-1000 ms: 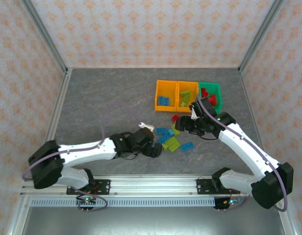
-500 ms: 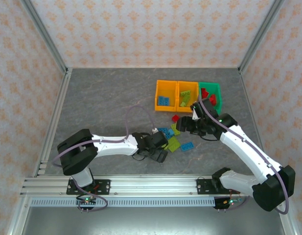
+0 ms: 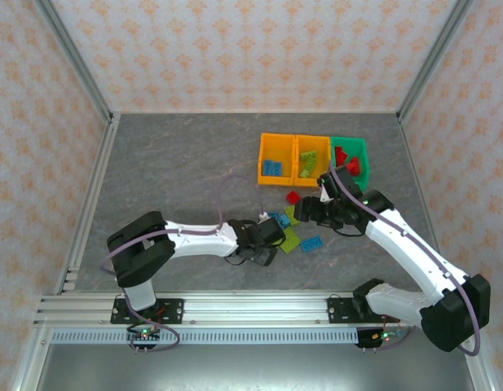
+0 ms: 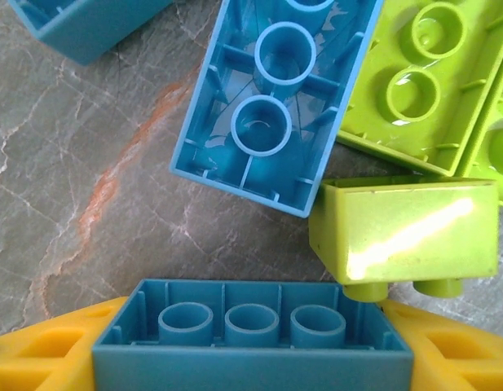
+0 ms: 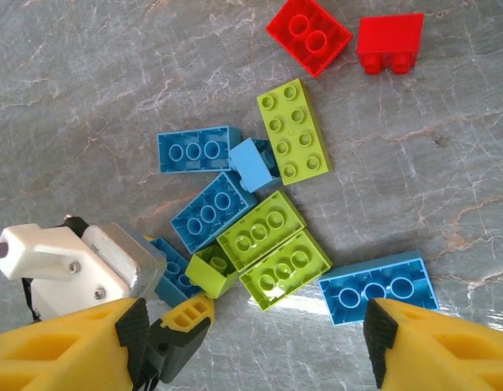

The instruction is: Sort the legos into containers by color

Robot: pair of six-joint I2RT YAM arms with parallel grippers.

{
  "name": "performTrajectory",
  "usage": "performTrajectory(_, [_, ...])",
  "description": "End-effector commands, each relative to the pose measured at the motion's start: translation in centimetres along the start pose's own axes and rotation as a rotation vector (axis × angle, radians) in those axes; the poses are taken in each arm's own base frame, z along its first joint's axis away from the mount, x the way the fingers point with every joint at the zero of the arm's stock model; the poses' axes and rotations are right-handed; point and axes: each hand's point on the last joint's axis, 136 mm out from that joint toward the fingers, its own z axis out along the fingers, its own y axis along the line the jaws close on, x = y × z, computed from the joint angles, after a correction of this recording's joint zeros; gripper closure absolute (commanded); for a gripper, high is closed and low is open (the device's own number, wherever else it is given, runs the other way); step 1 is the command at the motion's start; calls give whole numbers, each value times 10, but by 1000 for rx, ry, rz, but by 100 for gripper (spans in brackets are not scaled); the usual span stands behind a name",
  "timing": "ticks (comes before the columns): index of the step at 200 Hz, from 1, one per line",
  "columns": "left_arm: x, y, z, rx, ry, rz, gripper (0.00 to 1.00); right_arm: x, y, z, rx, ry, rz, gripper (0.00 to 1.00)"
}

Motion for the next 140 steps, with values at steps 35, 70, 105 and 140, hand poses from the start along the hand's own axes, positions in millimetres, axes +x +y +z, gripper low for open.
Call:
performTrajectory(35, [-95, 23, -92, -55, -304, -10, 44, -12, -2, -18, 7, -105, 16, 28])
performTrajectory(70, [-192, 69, -86, -160, -438, -85, 45, -22, -7, -32, 13, -214, 74, 27])
performTrajectory(105, [-269, 101, -49, -251, -456, -90, 44, -19, -6, -42, -22, -244, 101, 27])
performTrajectory(140, [-310, 108, -23, -292, -445, -43, 33, -15, -9, -46, -24, -254, 115, 26])
